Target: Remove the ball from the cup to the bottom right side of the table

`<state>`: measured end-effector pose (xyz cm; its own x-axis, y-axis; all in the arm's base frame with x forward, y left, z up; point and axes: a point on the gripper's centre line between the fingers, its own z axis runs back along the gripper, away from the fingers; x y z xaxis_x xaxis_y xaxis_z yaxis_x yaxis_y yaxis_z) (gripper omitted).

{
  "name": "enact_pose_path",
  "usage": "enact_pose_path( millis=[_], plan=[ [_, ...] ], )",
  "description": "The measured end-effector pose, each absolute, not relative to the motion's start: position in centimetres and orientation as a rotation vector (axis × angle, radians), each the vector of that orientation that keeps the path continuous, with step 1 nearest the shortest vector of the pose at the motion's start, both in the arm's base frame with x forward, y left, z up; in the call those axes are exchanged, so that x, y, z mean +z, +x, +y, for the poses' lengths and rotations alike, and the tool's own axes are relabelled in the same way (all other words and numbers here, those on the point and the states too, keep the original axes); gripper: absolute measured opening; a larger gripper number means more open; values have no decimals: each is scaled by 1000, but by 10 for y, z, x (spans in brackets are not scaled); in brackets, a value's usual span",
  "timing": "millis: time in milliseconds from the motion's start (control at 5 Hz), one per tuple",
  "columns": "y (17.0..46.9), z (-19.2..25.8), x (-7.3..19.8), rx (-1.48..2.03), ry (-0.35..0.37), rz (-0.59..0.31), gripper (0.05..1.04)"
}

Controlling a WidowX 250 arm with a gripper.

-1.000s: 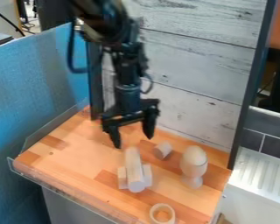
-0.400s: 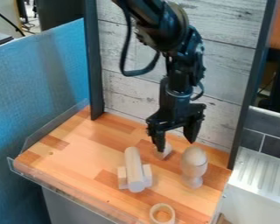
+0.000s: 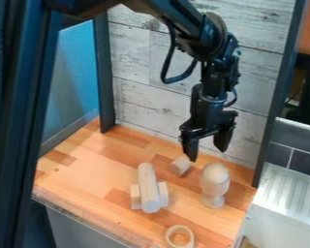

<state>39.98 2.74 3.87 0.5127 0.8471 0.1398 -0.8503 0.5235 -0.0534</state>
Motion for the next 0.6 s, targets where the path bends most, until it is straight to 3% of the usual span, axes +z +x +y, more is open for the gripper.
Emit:
enact_pose_path(
  millis=[200, 400, 600],
  plan=[
    [403, 21, 36, 1019, 33, -143, 999],
    [389, 17, 23, 994, 56, -104, 999],
    [378, 14, 26, 978, 51, -107, 999]
  ],
)
